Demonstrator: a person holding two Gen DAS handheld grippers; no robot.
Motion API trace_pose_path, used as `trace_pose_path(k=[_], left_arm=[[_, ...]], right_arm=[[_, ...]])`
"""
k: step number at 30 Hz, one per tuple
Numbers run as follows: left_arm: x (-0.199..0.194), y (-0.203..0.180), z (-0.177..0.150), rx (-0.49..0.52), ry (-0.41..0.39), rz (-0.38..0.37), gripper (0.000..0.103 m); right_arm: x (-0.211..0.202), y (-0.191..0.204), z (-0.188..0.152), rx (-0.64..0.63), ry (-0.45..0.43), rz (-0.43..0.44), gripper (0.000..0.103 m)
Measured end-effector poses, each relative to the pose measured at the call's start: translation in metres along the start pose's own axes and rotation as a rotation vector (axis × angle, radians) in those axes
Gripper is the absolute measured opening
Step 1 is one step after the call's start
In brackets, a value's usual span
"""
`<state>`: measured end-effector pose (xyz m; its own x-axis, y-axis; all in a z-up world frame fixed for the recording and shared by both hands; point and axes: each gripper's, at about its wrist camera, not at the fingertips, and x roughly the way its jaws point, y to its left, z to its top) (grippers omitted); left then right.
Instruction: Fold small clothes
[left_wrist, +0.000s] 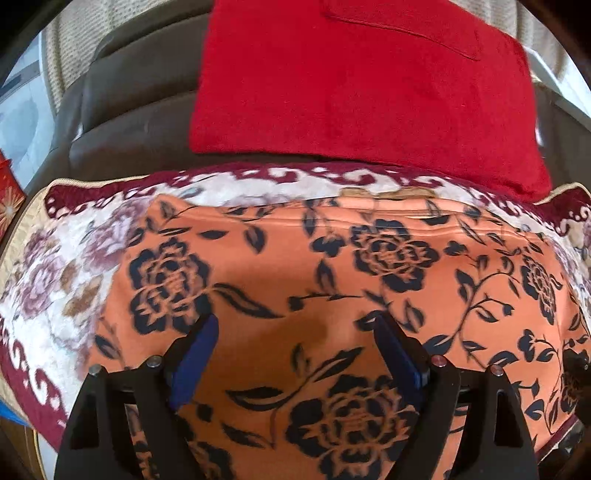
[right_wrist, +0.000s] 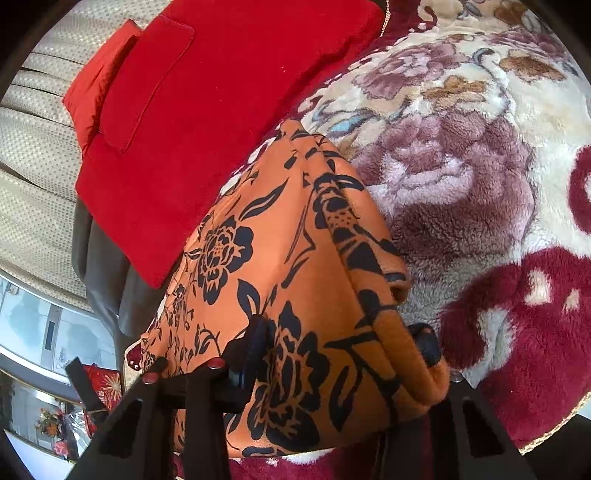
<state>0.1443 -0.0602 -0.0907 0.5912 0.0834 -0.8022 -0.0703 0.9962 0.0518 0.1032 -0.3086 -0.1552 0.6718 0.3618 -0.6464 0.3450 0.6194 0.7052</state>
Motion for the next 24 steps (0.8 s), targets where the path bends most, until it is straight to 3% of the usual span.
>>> trace_pose_path(k=[2, 4, 6, 12, 15, 18, 21, 24], left_arm=[[0.026, -0.005, -0.005, 0.023, 0.093, 0.006, 0.090], [0.030, -0.012, -0.009, 0.070, 0.061, 0.043, 0.092], [0.030, -0.009, -0.006, 0.045, 0.073, 0.028, 0.092], [0.028, -0.002, -0.005, 0.043, 0.070, 0.003, 0.092], [0.016, 0.012, -0.001, 0.004, 0.071, -0.072, 0.092], [-0.009, 0.045, -0.001, -0.098, 0.021, -0.103, 0.092], [-0.037, 0.095, -0.006, -0.195, -0.046, -0.102, 0.092], [-0.057, 0.156, -0.023, -0.317, -0.085, -0.053, 0.092]], right_arm=[[-0.002, 0.001, 0.000, -0.006, -0.001, -0.004, 0.040], [-0.005, 0.005, 0.001, -0.021, -0.003, -0.014, 0.029], [-0.008, 0.014, 0.001, -0.054, -0.004, -0.032, 0.025], [-0.011, 0.030, 0.002, -0.100, -0.010, -0.087, 0.024], [-0.007, 0.030, 0.003, -0.085, 0.005, -0.106, 0.023], [-0.019, 0.058, 0.005, -0.158, -0.035, -0.126, 0.020], [-0.034, 0.115, 0.004, -0.303, -0.105, -0.114, 0.019], [-0.034, 0.194, -0.019, -0.522, -0.144, -0.096, 0.018]])
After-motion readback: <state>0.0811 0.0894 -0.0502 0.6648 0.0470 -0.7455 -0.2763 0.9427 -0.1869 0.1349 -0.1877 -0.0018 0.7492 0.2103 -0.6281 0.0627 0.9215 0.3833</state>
